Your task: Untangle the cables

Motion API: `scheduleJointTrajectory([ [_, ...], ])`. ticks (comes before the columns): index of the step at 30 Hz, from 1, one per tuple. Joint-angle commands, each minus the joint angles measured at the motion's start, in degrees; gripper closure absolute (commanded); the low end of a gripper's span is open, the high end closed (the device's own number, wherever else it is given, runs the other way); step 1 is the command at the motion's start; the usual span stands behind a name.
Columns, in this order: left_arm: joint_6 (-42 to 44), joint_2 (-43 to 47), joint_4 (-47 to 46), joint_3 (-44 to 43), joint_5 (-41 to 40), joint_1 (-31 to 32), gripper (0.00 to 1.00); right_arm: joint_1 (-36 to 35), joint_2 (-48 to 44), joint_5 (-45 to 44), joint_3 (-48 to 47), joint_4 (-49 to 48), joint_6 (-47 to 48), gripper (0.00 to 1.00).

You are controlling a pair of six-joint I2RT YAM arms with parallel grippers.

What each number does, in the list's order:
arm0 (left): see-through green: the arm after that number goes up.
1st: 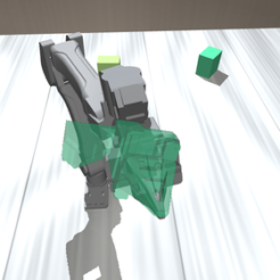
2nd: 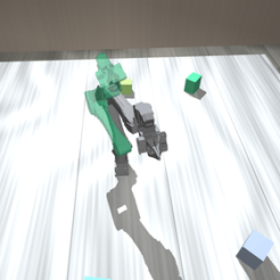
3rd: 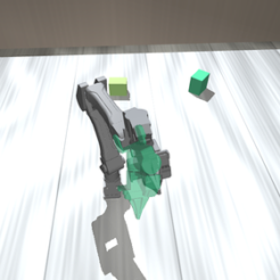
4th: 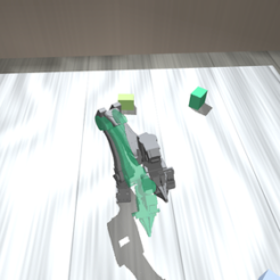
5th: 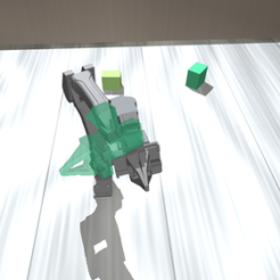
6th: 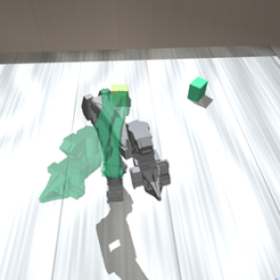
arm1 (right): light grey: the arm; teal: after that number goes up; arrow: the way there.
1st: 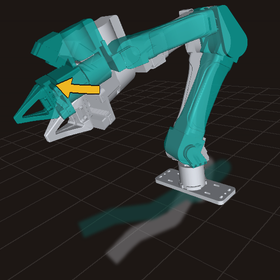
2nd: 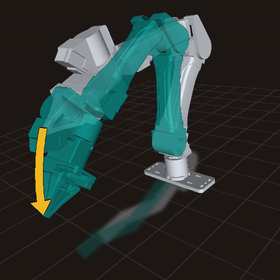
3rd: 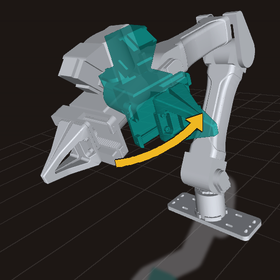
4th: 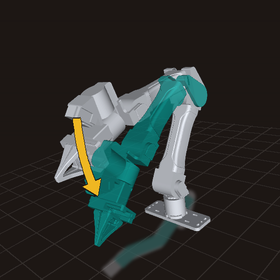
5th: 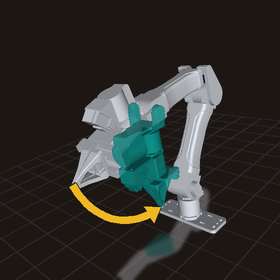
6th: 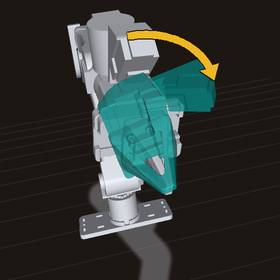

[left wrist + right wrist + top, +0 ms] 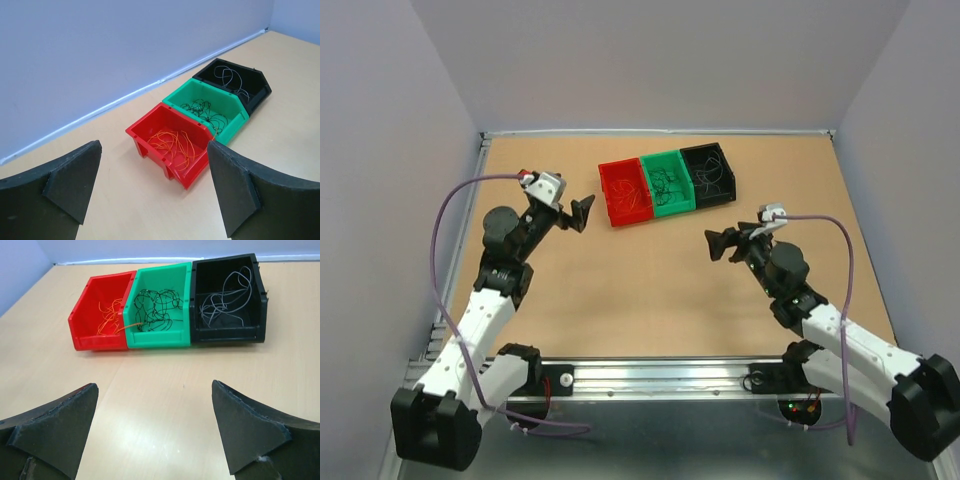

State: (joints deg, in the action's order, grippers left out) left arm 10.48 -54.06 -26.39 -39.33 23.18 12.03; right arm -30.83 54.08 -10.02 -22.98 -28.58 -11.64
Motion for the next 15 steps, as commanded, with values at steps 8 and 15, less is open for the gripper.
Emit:
scheduleJointTrajectory([
  [8, 6.2, 18.2, -8.5, 18.0, 1.4, -0.1, 0.01, -0.4, -28.4, -3.9, 22.3, -15.0, -3.9, 0.0],
  [15, 11.5, 20.4, -7.3, 18.9, 6.9, -0.1, 0.01, -0.4, -40.5, -4.7, 27.8, -15.5, -3.7, 0.0],
])
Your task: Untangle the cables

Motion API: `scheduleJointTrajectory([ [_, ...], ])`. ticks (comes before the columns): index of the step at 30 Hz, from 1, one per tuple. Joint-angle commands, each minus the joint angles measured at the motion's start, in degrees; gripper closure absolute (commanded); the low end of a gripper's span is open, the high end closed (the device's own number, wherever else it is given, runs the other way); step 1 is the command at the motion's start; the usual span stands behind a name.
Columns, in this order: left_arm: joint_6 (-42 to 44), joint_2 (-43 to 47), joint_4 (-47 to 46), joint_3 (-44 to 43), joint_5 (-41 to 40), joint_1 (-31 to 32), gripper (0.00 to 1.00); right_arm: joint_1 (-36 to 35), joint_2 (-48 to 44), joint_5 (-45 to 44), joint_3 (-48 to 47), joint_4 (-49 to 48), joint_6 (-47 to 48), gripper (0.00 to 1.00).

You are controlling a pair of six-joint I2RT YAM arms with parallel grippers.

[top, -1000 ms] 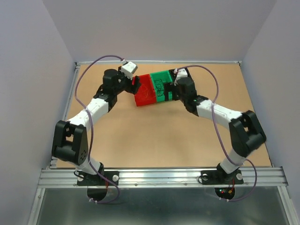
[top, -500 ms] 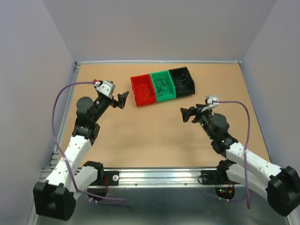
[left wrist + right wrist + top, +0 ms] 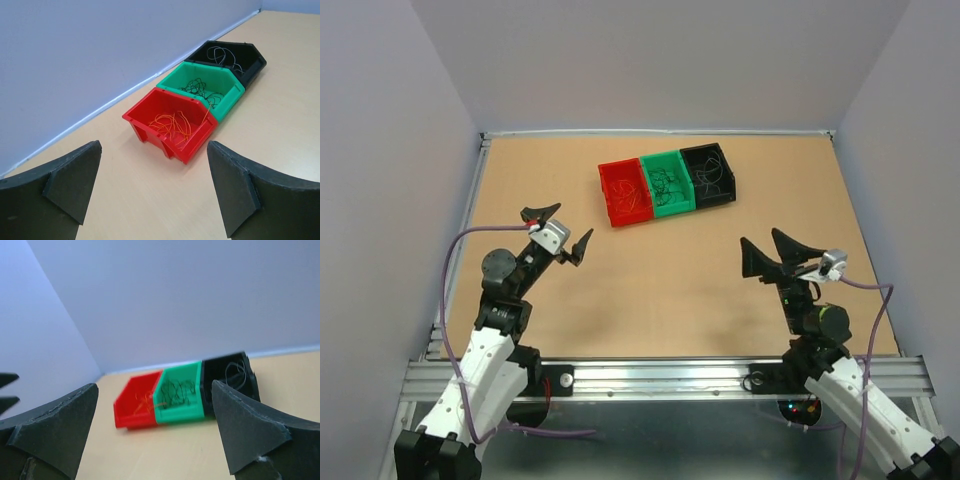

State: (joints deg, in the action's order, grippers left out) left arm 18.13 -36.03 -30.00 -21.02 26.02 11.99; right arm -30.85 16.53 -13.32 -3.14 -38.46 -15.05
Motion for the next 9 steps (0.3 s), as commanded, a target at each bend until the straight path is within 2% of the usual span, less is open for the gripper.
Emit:
scheduleJointTrajectory([
  [1, 4.6, 2.3, -3.6, 0.9, 5.1, -0.1, 0.01, -0.4, -3.0, -1.4, 8.3, -5.7, -0.2, 0.0],
  [9, 5.6, 3.0, -3.6, 1.4, 6.2, 0.0, 0.01, -0.4, 5.9, -3.0, 6.6, -8.2, -1.1, 0.0],
])
